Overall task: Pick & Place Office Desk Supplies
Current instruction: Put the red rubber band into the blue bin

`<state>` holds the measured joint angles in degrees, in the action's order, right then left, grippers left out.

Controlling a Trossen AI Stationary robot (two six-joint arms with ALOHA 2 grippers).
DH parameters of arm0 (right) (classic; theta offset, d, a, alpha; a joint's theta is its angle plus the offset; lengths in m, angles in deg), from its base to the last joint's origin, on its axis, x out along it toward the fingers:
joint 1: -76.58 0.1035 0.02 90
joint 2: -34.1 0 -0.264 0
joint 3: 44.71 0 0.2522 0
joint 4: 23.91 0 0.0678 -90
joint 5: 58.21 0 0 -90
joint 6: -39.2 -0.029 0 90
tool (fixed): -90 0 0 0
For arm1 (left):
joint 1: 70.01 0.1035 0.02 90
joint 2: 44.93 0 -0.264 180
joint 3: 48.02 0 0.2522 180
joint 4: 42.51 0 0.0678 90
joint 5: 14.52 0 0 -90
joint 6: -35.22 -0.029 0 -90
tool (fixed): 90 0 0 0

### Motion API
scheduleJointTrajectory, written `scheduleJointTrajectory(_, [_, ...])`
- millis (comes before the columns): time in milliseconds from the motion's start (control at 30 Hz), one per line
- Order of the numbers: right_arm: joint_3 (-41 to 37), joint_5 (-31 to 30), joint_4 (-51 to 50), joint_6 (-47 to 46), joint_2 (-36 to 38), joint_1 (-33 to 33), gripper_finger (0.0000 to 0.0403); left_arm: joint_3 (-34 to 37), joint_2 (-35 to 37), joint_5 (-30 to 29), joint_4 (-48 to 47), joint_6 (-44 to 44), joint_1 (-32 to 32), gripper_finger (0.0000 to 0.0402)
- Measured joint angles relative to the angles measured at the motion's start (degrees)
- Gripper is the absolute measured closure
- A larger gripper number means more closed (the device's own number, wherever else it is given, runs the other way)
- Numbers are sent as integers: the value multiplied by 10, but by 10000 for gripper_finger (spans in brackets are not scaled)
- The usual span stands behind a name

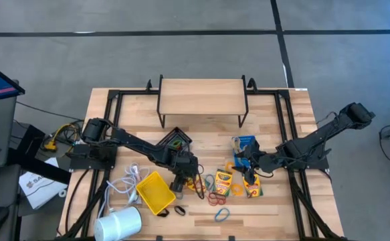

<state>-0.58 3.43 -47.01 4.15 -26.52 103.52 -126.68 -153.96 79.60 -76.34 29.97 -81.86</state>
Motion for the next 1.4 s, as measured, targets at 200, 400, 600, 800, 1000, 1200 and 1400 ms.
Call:
scheduleJointTrajectory(200, [0, -1, -2, -10, 0, 0, 143, 0, 0, 20, -5, -19, 4, 371])
scheduleJointTrajectory(400, [0, -22, -1, -25, 0, 0, 143, 1, 0, 17, 63, -62, 7, 396])
scheduleJointTrajectory(600, [0, -32, 25, -8, 0, 1, 143, 1, 14, 14, 113, -68, 15, 398])
scheduleJointTrajectory(800, [0, -32, 76, 46, -5, 1, 143, 1, 89, 6, 140, -99, 15, 399])
scheduleJointTrajectory(1000, [0, -29, 185, 130, -28, 0, 143, 1, 156, 4, 213, -142, 31, 399])
scheduleJointTrajectory(1200, [0, 30, 292, 190, -54, 0, 143, 1, 155, 58, 326, -155, 53, 399])
scheduleJointTrajectory(1400, [0, 54, 330, 200, -65, 0, 143, 1, 110, 99, 395, -152, 82, 399])
